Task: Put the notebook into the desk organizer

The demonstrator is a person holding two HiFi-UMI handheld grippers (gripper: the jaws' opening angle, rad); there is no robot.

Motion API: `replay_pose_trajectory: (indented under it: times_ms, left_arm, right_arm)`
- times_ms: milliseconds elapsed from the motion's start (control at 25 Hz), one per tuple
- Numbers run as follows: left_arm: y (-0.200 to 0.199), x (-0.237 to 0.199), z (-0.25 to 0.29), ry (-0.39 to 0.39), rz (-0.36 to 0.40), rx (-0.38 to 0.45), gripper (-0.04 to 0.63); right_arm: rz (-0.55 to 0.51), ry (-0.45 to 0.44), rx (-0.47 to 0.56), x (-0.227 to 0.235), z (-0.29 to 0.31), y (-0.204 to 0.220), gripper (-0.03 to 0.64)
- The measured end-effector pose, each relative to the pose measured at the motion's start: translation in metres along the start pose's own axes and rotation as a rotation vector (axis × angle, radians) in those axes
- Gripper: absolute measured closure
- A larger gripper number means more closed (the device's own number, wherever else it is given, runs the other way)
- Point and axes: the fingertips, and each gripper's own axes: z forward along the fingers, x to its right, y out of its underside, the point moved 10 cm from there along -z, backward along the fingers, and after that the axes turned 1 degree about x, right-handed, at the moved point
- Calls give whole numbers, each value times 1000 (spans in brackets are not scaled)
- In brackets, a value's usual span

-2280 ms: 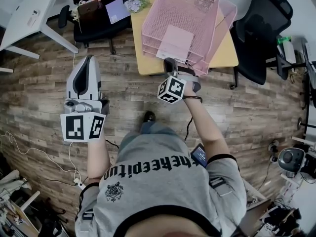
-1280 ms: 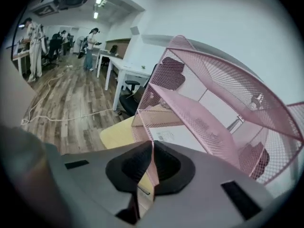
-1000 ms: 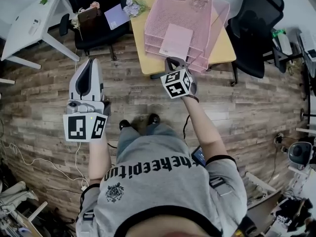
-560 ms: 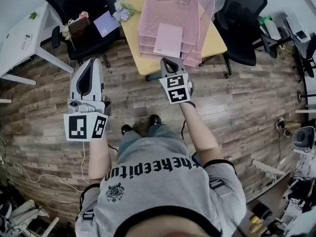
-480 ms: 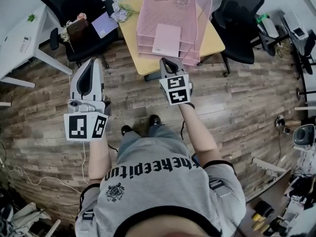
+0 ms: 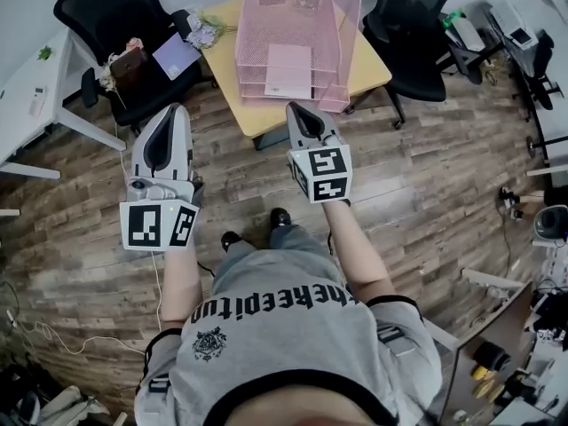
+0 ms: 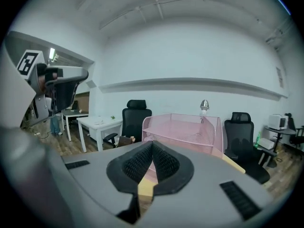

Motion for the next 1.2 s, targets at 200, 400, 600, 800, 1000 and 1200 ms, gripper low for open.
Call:
replay_pose_trajectory:
  times_ms: [200, 400, 600, 800, 1000, 1200]
  left_arm:
    - [-2, 4, 4, 43, -3, 7, 592]
    - [-4, 7, 7, 85, -8, 14, 592]
    - [-7, 14, 8, 122, -6, 20, 592]
    - [-9, 17, 10, 150, -9, 25, 592]
    - [-10, 21, 10, 178, -9, 28, 592]
    - [-12, 23, 9, 204, -16, 36, 592]
  right_arm:
    - [28, 56, 65, 3, -23, -15, 614]
    - [42, 88, 119, 1, -42, -30, 614]
    - [47, 127, 176, 0, -65, -42, 614]
    - [55, 163, 227, -2, -84, -52, 614]
    - [50, 201, 277, -6, -102, -61, 614]
    - [40, 239, 318, -11, -119, -69, 614]
